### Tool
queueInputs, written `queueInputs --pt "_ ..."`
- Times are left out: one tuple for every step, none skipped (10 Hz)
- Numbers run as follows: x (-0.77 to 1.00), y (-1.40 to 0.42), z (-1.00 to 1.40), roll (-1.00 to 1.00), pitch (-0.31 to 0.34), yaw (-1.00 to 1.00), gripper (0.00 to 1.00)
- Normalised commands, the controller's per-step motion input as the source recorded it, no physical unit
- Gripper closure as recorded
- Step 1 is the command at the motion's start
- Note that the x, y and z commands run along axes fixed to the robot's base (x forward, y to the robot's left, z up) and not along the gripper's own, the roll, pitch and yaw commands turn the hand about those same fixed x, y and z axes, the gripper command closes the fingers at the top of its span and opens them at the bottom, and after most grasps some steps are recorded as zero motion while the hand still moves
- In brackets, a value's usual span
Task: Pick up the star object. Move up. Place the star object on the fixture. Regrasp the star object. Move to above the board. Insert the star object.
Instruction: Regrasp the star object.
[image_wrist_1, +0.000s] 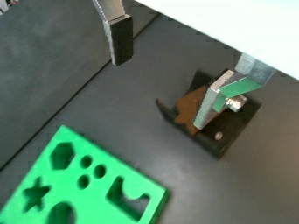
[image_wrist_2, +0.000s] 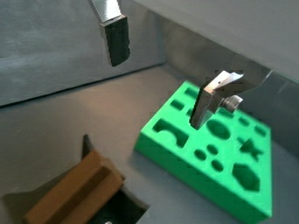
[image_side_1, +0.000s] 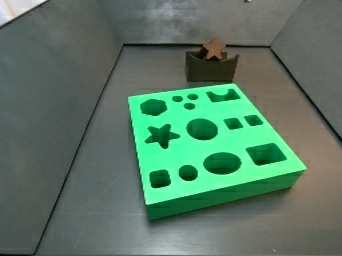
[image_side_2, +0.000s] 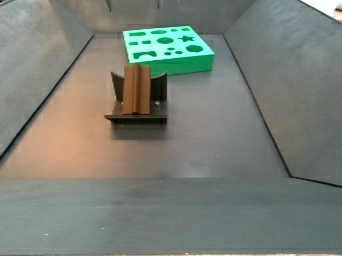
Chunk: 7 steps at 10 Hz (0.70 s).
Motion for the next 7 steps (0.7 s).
queueInputs --pt "-0.03 -0.02 0.01 1.0 0.033 0.03 0.0" --pt "-0.04 -0.02 0.01 1.0 0.027 0.03 0.0" --pt "-0.04 -0.02 0.01 1.0 0.022 0.03 0.0" --pt "-0.03 -0.02 0.01 1.0 0.018 0.03 0.0" --pt "-0.02 -0.02 0.0 1.0 0.012 0.03 0.0" --pt "-0.02 -0.02 0.0 1.0 0.011 0.03 0.0" --pt "-0.02 -0.02 0.01 1.0 0.012 0.03 0.0"
